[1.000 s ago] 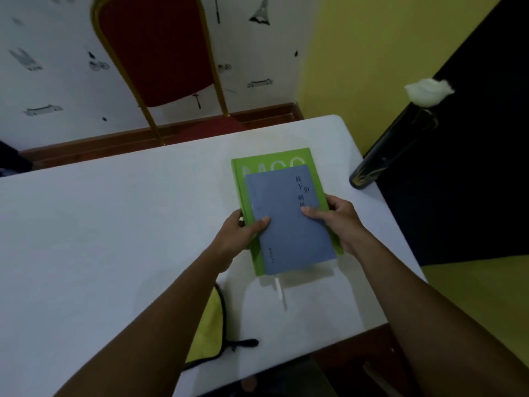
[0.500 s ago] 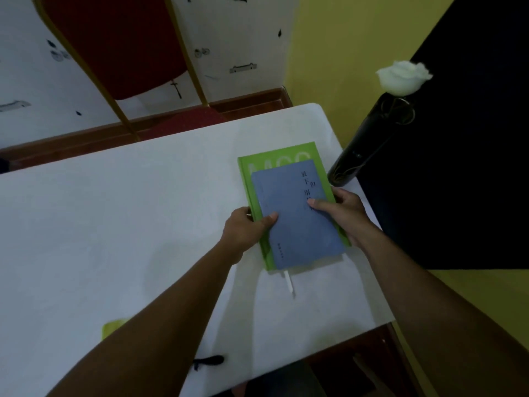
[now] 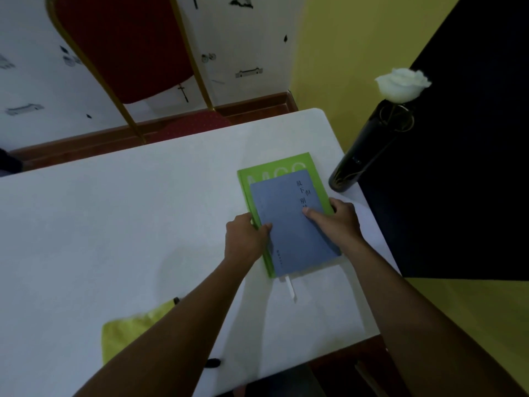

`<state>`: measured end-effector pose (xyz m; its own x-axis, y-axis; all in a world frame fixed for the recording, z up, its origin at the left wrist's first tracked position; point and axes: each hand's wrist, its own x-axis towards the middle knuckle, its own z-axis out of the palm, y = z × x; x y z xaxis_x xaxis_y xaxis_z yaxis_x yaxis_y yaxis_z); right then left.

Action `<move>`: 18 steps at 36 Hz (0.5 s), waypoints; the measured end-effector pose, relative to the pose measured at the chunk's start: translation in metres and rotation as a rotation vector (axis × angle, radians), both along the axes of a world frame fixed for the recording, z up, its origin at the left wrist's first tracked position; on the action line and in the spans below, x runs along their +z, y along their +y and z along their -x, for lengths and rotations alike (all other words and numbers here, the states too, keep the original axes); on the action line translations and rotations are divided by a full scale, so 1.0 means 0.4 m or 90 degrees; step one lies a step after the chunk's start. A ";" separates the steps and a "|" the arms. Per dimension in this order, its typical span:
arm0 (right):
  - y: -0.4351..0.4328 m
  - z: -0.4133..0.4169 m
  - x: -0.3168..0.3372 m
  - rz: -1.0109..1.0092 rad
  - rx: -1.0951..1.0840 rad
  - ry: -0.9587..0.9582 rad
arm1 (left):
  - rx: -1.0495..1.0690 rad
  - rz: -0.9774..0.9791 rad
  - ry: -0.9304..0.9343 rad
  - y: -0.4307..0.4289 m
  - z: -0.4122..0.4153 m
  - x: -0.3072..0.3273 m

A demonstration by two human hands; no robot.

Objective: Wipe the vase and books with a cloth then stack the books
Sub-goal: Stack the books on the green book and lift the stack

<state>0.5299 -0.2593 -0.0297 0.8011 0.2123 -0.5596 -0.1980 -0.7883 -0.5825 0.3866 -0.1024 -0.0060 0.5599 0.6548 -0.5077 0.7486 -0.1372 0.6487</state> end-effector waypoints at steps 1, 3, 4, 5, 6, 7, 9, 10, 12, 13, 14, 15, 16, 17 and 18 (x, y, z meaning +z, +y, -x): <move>-0.001 0.000 -0.002 -0.004 -0.003 0.001 | -0.002 -0.001 -0.001 -0.001 0.000 -0.001; 0.002 0.004 0.007 -0.013 -0.009 0.000 | -0.009 -0.003 0.001 0.000 -0.001 -0.002; 0.001 0.004 0.005 -0.016 -0.009 -0.002 | -0.012 -0.004 0.001 0.000 0.000 -0.003; 0.003 0.006 0.007 -0.018 -0.008 -0.001 | -0.015 -0.005 0.002 0.002 0.000 -0.003; 0.002 0.006 0.005 -0.020 -0.008 -0.006 | -0.019 -0.005 0.000 0.004 0.001 -0.004; 0.003 0.007 0.006 -0.015 -0.008 -0.009 | -0.024 -0.002 0.001 0.006 0.003 -0.003; 0.001 0.006 0.001 -0.011 -0.007 -0.009 | -0.039 -0.006 0.008 0.012 0.007 0.002; 0.003 0.006 0.001 -0.009 -0.005 -0.012 | -0.051 -0.011 0.013 0.017 0.008 0.003; 0.007 0.012 0.006 0.008 -0.002 -0.020 | -0.072 -0.024 0.031 0.024 0.011 0.013; 0.010 0.021 0.020 0.018 0.005 -0.036 | -0.083 -0.031 0.035 0.028 0.013 0.020; 0.016 0.032 0.038 0.021 0.013 -0.067 | -0.100 -0.042 0.029 0.032 0.014 0.022; 0.022 0.050 0.065 0.023 0.017 -0.094 | -0.120 -0.049 0.026 0.036 0.018 0.030; 0.026 0.062 0.078 0.012 0.023 -0.128 | -0.139 -0.063 0.019 0.040 0.021 0.033; 0.029 0.077 0.091 -0.001 0.028 -0.161 | -0.154 -0.071 0.017 0.044 0.025 0.043; 0.029 0.090 0.094 -0.019 0.037 -0.196 | -0.168 -0.082 0.007 0.049 0.029 0.043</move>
<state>0.4941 -0.2476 0.0077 0.9179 0.2760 -0.2850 0.0369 -0.7747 -0.6313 0.3749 -0.0828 0.0114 0.7148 0.5461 -0.4369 0.6826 -0.4090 0.6056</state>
